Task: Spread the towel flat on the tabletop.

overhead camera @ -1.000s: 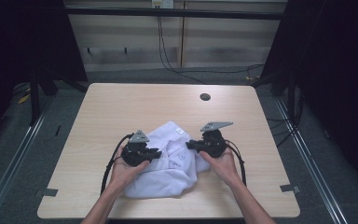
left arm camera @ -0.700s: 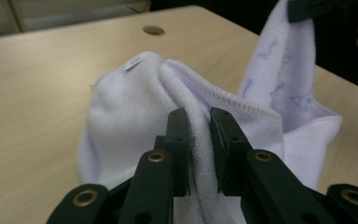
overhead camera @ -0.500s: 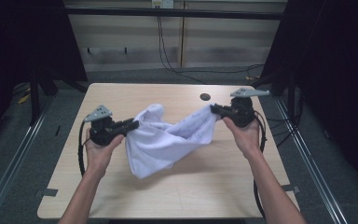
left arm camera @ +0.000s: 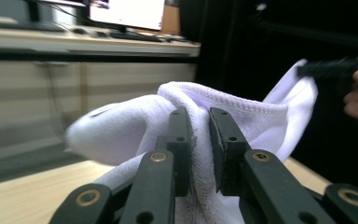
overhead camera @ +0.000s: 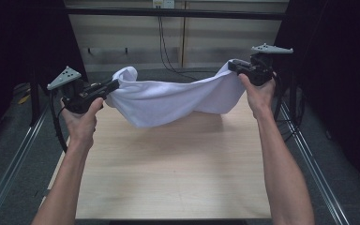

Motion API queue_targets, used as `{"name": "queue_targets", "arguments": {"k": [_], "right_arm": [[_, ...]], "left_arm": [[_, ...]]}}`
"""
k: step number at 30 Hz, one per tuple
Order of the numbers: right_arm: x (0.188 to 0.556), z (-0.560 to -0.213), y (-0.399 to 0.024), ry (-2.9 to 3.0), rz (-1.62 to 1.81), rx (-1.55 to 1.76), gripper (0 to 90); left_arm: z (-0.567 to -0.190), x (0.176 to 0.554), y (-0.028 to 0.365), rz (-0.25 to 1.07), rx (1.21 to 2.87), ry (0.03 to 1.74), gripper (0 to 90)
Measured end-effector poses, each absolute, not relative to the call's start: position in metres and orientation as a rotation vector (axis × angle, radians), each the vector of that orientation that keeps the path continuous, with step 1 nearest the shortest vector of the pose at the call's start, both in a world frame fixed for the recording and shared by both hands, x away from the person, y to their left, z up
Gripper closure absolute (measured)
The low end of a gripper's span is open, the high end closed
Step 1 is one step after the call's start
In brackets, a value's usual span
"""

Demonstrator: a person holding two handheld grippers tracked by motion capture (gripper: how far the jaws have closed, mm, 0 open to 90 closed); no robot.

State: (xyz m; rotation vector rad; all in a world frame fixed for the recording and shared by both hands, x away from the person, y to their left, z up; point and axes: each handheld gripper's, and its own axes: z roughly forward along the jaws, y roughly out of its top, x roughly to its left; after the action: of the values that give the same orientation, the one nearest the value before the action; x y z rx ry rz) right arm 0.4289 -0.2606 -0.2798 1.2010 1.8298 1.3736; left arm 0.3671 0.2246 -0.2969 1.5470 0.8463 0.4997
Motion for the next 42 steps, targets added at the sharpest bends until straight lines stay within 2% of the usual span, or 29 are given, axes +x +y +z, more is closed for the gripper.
{"name": "queue_targets", "arguments": {"k": [3, 5, 7, 11, 15, 17, 19, 20, 26, 30, 33, 35, 36, 39, 42], "right_arm": [[0.423, -0.287, -0.261, 1.825, 1.377, 1.197, 88.0], [0.409, -0.303, -0.262, 1.848, 1.36, 1.202, 87.8], [0.386, -0.328, -0.264, 1.871, 1.38, 1.226, 87.6], [0.33, -0.386, -0.261, 1.964, 1.327, 1.299, 86.6], [0.279, -0.431, -0.255, 2.042, 1.233, 1.351, 75.5], [0.269, -0.437, -0.255, 2.065, 1.203, 1.349, 72.2], [0.242, -0.453, -0.264, 2.065, 1.2, 1.426, 63.7], [0.237, -0.454, -0.268, 2.058, 1.203, 1.435, 63.6], [0.245, -0.453, -0.288, 2.01, 1.178, 1.472, 63.2], [0.259, -0.459, -0.283, 2.027, 1.154, 1.495, 62.0], [0.269, -0.47, -0.271, 2.092, 1.166, 1.493, 61.9], [0.272, -0.475, -0.267, 2.117, 1.153, 1.499, 61.7], [0.277, -0.479, -0.264, 2.157, 1.117, 1.491, 60.5], [0.297, -0.498, -0.275, 2.206, 0.998, 1.538, 62.2], [0.303, -0.498, -0.278, 2.194, 0.979, 1.549, 61.8]], "left_arm": [[-0.311, 0.349, 0.221, 0.489, 1.601, 0.808, 79.2], [-0.332, 0.336, 0.222, 0.43, 1.616, 0.829, 79.2], [-0.344, 0.329, 0.223, 0.419, 1.631, 0.843, 79.1], [-0.407, 0.295, 0.22, 0.309, 1.729, 0.928, 79.0], [-0.425, 0.278, 0.213, 0.241, 1.779, 0.909, 77.2], [-0.425, 0.276, 0.213, 0.224, 1.793, 0.9, 74.7], [-0.419, 0.267, 0.218, 0.233, 1.772, 0.882, 73.5], [-0.417, 0.265, 0.221, 0.234, 1.755, 0.887, 73.5], [-0.407, 0.275, 0.233, 0.308, 1.725, 0.904, 71.5], [-0.413, 0.294, 0.229, 0.336, 1.794, 0.9, 59.3], [-0.44, 0.318, 0.221, 0.277, 1.877, 0.964, 54.1], [-0.45, 0.32, 0.217, 0.256, 1.911, 0.975, 54.0], [-0.463, 0.323, 0.21, 0.187, 1.984, 0.99, 53.9], [-0.489, 0.319, 0.193, 0.138, 2.159, 0.963, 59.2], [-0.486, 0.315, 0.193, 0.123, 2.166, 0.956, 60.4]]}}
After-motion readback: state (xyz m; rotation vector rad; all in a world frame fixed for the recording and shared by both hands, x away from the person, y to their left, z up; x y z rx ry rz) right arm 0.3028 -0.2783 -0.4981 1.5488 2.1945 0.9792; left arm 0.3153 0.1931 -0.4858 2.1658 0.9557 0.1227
